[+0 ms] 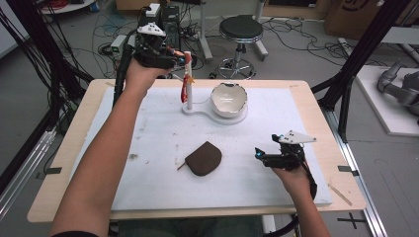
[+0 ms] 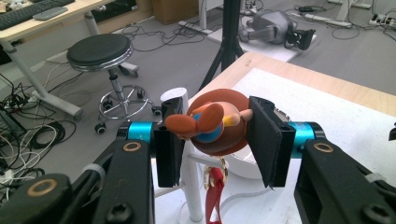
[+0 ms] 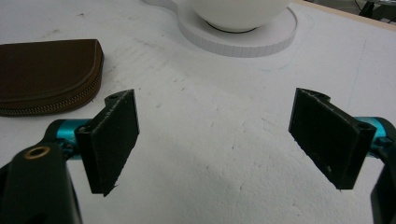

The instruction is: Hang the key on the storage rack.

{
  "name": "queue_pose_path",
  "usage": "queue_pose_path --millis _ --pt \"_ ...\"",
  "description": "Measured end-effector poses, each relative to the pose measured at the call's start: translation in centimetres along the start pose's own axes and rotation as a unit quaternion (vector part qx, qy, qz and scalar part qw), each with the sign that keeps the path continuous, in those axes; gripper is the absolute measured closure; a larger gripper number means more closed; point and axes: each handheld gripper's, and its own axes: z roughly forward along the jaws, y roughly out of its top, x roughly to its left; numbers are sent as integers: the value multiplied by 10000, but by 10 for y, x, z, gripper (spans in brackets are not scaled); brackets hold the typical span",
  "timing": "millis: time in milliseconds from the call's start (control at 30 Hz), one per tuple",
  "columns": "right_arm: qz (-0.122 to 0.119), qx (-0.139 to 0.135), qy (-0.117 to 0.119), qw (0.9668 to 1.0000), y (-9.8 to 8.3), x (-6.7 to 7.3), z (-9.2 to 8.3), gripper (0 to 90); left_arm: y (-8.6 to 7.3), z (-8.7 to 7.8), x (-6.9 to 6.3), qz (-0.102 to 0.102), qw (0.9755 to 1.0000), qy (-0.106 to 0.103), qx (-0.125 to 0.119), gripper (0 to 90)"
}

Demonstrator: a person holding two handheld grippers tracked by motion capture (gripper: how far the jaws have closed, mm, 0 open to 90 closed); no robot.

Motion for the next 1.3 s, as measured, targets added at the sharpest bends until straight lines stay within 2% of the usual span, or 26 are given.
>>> queue_pose_path --millis 500,533,567,700,867,1067,1233,1300 --pt "-6 10 3 10000 0 1 0 161 -1 1 0 52 9999 90 30 559" --pt "-10 12 6 10000 0 1 0 161 -2 0 0 38 9999 148 -37 537" --pt "-4 8 4 10000 0 1 0 161 -2 0 -1 -10 9997 239 -99 477" --pt "-13 -2 -1 10000 0 1 0 161 -3 -2 -1 -30 9993 358 -71 377" --pt "-21 -5 5 10000 0 1 0 161 -6 -7 -2 -74 9994 321 -113 340" --pt "-27 -19 8 10000 1 2 0 161 -20 -17 -8 -111 9996 243 -94 304" --pt "-27 -8 -1 10000 1 3 -1 161 -35 -28 -17 -117 9999 46 -92 300" --pt "-58 -14 16 10000 1 3 0 162 -43 -32 -21 -150 9998 -107 -60 299"
